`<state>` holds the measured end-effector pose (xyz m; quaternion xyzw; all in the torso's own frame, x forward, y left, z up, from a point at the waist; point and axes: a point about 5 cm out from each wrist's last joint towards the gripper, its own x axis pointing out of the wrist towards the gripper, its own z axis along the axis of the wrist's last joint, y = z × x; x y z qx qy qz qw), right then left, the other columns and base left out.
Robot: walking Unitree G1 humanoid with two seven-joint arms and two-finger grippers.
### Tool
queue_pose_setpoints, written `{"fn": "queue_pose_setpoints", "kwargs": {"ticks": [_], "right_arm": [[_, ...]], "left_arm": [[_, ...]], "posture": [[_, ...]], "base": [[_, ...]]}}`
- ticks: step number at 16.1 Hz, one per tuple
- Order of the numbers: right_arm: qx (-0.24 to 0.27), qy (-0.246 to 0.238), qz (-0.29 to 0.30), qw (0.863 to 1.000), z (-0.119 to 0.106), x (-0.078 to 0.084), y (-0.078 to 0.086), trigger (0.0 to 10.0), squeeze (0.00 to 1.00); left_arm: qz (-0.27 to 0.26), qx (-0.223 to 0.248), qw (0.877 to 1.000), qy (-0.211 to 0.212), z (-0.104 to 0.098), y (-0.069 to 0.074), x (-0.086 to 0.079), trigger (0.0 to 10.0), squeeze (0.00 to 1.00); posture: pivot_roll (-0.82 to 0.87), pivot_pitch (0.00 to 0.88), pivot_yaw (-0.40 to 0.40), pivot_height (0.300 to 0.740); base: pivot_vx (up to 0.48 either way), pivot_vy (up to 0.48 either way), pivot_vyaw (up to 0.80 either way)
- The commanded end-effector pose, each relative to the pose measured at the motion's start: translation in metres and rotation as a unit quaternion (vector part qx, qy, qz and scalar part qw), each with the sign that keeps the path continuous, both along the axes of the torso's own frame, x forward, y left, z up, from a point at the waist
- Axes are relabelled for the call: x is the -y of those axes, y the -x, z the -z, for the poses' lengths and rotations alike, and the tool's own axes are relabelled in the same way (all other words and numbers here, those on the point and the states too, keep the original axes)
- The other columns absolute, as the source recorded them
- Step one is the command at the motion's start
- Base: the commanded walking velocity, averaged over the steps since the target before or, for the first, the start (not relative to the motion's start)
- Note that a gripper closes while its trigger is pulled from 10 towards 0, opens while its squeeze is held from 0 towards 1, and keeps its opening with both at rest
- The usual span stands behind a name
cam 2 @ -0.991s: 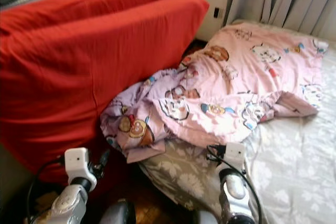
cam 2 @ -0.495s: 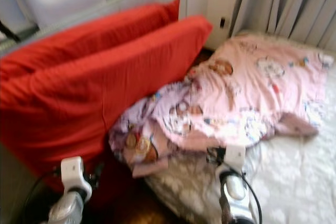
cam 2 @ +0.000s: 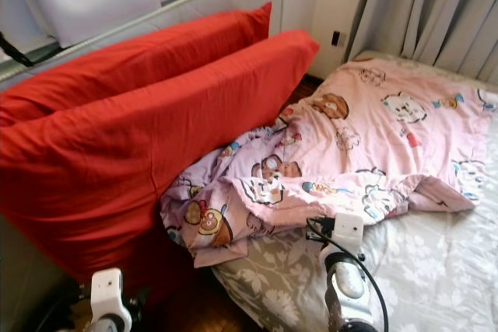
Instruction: Clean up the room
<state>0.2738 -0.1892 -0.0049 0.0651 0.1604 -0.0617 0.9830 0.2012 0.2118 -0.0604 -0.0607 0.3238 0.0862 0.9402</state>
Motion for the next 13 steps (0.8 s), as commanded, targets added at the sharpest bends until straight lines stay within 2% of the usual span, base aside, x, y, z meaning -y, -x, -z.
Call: {"fn": "queue_pose_setpoints", "kwargs": {"ticks": [1, 4, 8, 13], "right_arm": [[-0.003, -0.001, 0.000, 1.000, 0.002, -0.002, 0.001, 10.0, 0.00], [-0.006, 0.005, 0.001, 1.000, 0.002, -0.003, 0.001, 10.0, 0.00], [-0.006, 0.007, 0.013, 1.000, 0.002, 0.002, 0.003, 10.0, 0.00], [-0.001, 0.011, 0.027, 1.000, 0.000, 0.007, 0.002, 10.0, 0.00]], "left_arm": [[0.018, -0.027, 0.999, -0.018, 0.006, 0.007, -0.003, 10.0, 0.00], [0.039, -0.060, 0.997, -0.024, 0.013, 0.017, 0.002, 10.0, 0.00], [0.043, -0.063, 0.997, -0.017, 0.017, 0.021, 0.008, 10.0, 0.00], [0.043, -0.077, 0.996, -0.020, 0.020, 0.028, 0.003, 10.0, 0.00]], "posture": [[0.03, 0.000, 0.001, 0.740], [0.03, 0.000, 0.004, 0.740], [0.03, 0.000, 0.007, 0.740], [0.03, 0.003, 0.011, 0.740]], "base": [[0.000, 0.000, 0.00], [0.000, 0.000, 0.00], [0.000, 0.000, 0.00], [0.000, 0.000, 0.00]]}}
